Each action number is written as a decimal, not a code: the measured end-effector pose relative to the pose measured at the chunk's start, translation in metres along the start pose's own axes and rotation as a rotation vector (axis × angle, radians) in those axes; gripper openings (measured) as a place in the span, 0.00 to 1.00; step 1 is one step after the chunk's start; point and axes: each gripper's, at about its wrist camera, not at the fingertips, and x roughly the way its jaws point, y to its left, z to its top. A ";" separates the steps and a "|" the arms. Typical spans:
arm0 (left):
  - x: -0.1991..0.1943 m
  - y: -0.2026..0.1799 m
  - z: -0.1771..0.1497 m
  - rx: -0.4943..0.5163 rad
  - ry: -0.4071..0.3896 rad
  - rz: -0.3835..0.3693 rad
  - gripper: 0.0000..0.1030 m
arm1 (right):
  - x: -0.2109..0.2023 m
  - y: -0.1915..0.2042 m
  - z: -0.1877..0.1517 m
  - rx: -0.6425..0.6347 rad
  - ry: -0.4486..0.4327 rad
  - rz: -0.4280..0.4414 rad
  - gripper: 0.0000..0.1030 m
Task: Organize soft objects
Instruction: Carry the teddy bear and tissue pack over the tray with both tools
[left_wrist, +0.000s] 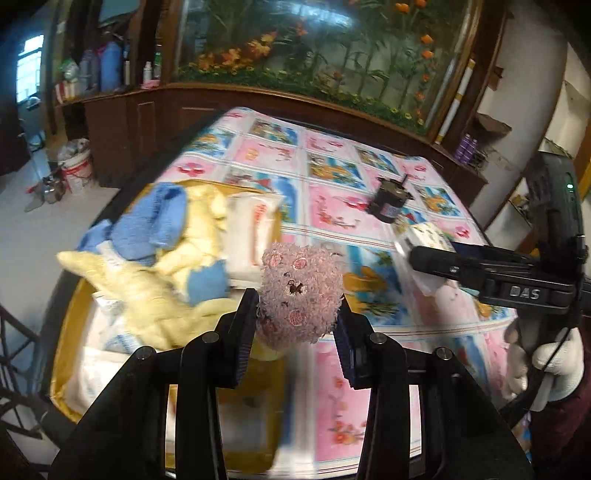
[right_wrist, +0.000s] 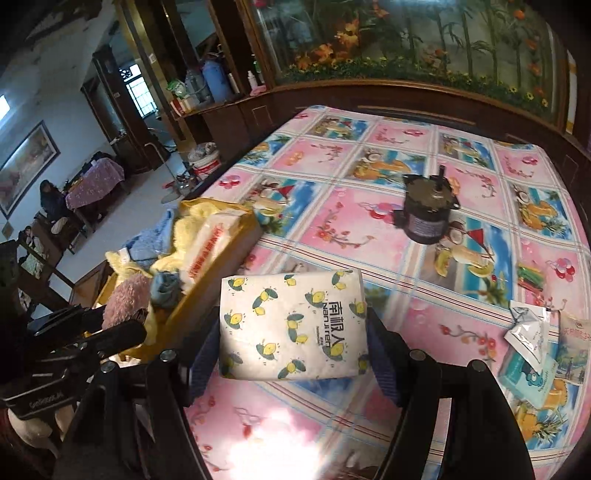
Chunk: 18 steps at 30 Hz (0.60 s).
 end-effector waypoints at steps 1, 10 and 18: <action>-0.002 0.012 -0.003 -0.020 -0.007 0.031 0.38 | 0.001 0.009 0.001 -0.010 0.000 0.017 0.70; 0.007 0.077 -0.021 -0.173 0.000 0.120 0.38 | 0.047 0.085 0.016 -0.101 0.057 0.100 0.70; 0.015 0.091 -0.024 -0.192 -0.004 0.097 0.44 | 0.094 0.122 0.034 -0.134 0.101 0.104 0.70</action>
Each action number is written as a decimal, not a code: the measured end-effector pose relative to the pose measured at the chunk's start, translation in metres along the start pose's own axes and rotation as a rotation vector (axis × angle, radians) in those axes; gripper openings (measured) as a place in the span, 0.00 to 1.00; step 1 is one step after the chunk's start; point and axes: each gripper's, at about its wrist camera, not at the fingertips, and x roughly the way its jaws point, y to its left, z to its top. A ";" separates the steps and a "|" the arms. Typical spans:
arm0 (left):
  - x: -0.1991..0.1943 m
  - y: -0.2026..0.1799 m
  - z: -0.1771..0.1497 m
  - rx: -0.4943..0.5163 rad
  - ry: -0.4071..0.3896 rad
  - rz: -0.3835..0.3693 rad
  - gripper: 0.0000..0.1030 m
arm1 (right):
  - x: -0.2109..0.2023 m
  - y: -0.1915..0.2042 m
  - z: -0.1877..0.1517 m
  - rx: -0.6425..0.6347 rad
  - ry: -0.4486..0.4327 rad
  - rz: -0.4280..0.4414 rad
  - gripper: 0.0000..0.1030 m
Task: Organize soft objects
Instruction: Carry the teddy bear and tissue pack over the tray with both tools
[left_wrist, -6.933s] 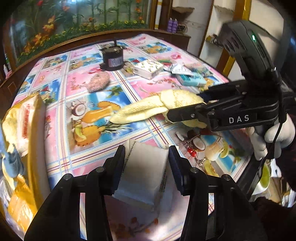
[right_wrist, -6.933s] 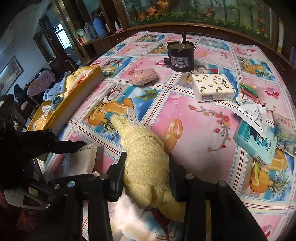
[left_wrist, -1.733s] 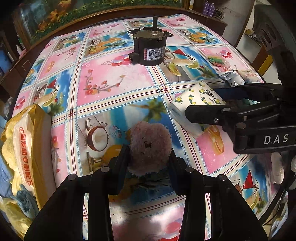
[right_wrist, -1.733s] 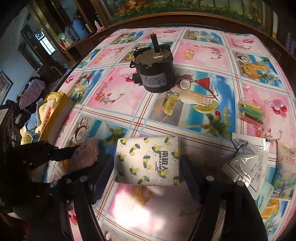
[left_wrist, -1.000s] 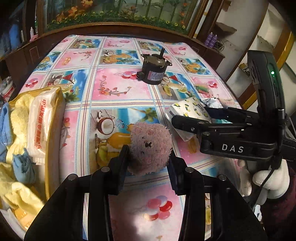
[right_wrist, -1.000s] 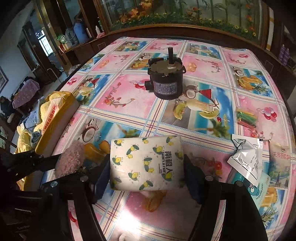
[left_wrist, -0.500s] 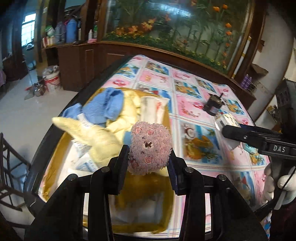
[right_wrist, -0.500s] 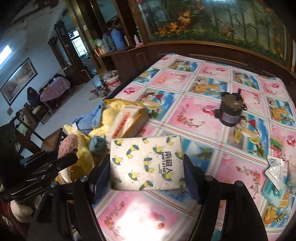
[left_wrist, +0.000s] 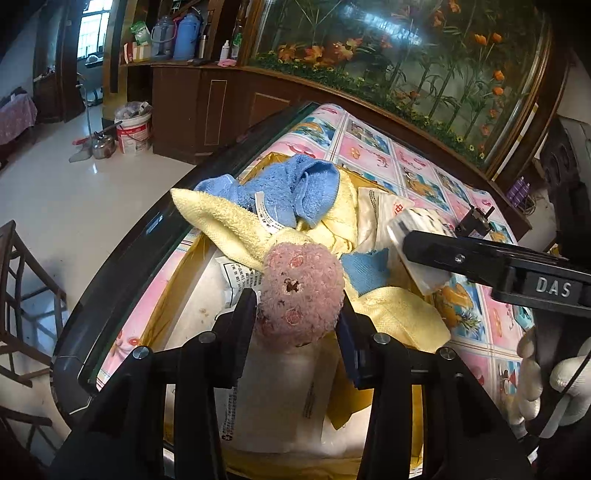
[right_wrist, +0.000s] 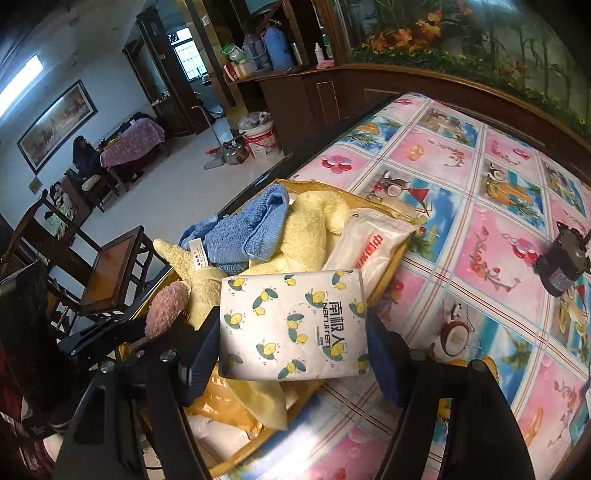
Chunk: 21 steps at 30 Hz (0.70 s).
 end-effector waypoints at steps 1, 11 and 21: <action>-0.001 0.003 0.000 -0.007 -0.002 -0.003 0.45 | 0.004 0.003 0.002 -0.003 0.004 -0.003 0.70; -0.008 0.013 0.003 -0.029 -0.039 0.085 0.60 | 0.042 0.001 0.019 0.079 0.036 0.020 0.72; -0.023 0.006 0.001 0.002 -0.117 0.191 0.60 | 0.027 -0.005 0.021 0.110 -0.014 0.041 0.74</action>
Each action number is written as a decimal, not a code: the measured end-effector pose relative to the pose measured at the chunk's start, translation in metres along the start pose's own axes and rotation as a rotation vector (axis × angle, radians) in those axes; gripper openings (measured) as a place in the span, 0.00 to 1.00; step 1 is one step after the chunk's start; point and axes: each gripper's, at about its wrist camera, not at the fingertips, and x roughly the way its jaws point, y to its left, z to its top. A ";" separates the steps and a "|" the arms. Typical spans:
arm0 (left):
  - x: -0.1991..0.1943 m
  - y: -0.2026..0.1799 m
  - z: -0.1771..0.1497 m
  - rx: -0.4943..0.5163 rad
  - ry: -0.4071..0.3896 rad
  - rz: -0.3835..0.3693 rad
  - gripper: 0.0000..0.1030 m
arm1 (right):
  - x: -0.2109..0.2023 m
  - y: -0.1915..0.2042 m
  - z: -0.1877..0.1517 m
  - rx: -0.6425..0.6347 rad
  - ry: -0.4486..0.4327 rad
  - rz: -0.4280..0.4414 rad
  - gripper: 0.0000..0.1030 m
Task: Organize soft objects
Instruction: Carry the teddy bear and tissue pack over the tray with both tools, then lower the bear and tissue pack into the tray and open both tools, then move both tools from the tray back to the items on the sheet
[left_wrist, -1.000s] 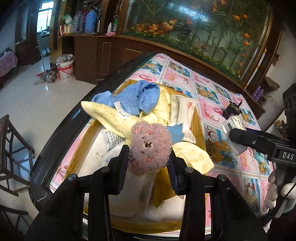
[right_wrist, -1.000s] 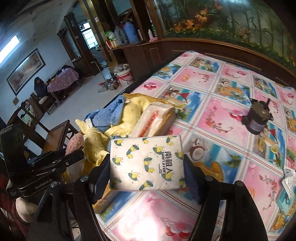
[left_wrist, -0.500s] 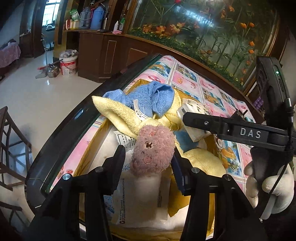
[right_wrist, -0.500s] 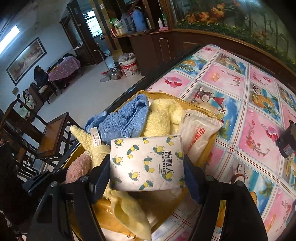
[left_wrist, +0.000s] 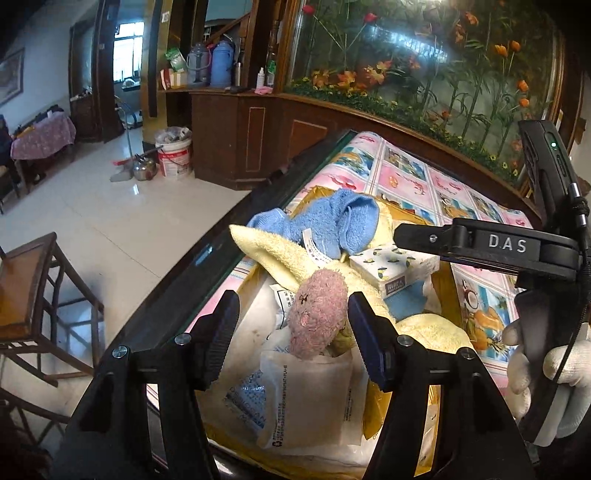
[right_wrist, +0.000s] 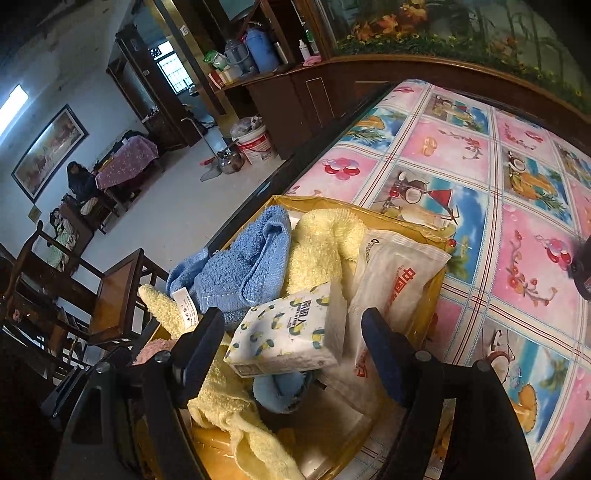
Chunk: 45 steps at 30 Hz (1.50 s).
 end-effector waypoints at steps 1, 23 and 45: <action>-0.002 -0.002 0.000 0.008 -0.006 0.011 0.60 | -0.003 -0.002 0.000 0.006 -0.007 0.007 0.74; -0.054 -0.073 -0.010 0.181 -0.081 0.055 0.60 | -0.088 -0.055 -0.035 0.107 -0.144 0.036 0.74; -0.047 -0.175 -0.035 0.389 0.028 -0.118 0.60 | -0.188 -0.228 -0.099 0.414 -0.291 -0.133 0.74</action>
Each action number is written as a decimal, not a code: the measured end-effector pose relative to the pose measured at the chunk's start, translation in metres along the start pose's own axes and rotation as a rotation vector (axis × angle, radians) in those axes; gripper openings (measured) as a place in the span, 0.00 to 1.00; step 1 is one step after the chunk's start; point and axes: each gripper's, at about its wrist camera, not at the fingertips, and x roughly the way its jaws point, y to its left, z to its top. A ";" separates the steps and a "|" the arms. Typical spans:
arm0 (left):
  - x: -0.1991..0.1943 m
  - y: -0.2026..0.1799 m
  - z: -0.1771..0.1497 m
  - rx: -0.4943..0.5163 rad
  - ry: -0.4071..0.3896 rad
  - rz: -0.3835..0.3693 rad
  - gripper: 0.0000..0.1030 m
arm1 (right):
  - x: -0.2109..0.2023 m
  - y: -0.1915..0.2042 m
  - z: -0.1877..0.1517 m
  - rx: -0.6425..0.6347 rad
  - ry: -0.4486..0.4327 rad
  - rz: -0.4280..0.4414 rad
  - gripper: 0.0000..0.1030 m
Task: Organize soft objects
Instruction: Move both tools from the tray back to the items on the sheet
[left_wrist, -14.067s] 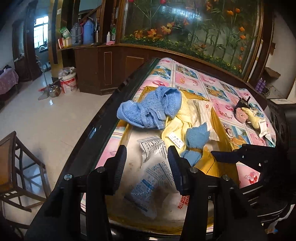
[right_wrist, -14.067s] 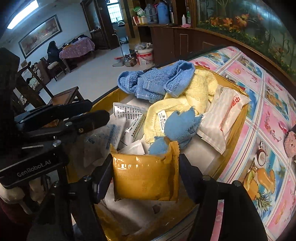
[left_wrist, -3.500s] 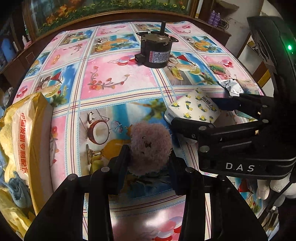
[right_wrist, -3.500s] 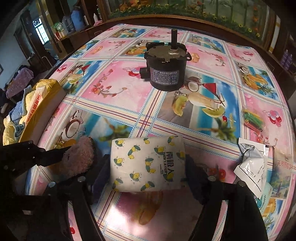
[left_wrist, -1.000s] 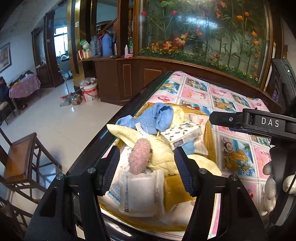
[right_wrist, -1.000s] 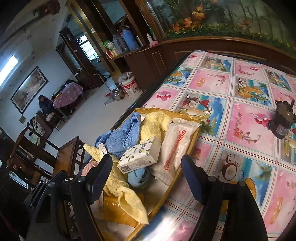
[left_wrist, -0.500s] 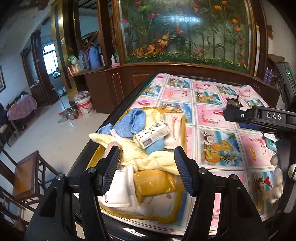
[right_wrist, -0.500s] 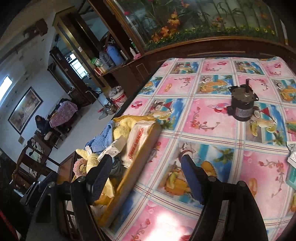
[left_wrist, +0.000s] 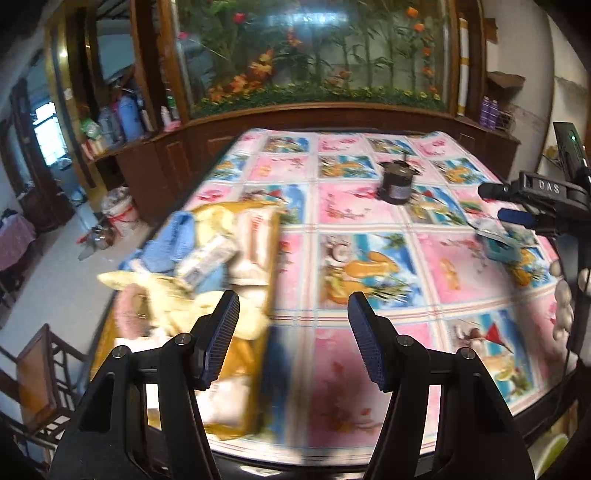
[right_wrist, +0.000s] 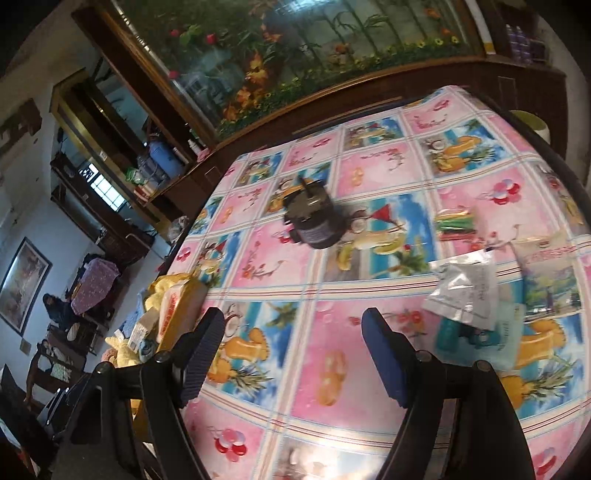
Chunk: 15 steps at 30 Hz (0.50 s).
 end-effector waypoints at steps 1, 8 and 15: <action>0.005 -0.006 0.000 0.005 0.017 -0.032 0.60 | -0.005 -0.011 0.003 0.020 -0.011 -0.014 0.75; 0.030 -0.042 -0.007 0.034 0.121 -0.182 0.60 | -0.019 -0.065 0.023 0.093 -0.048 -0.137 0.75; 0.034 -0.049 -0.009 0.054 0.130 -0.215 0.60 | 0.000 -0.109 0.043 0.082 -0.010 -0.318 0.75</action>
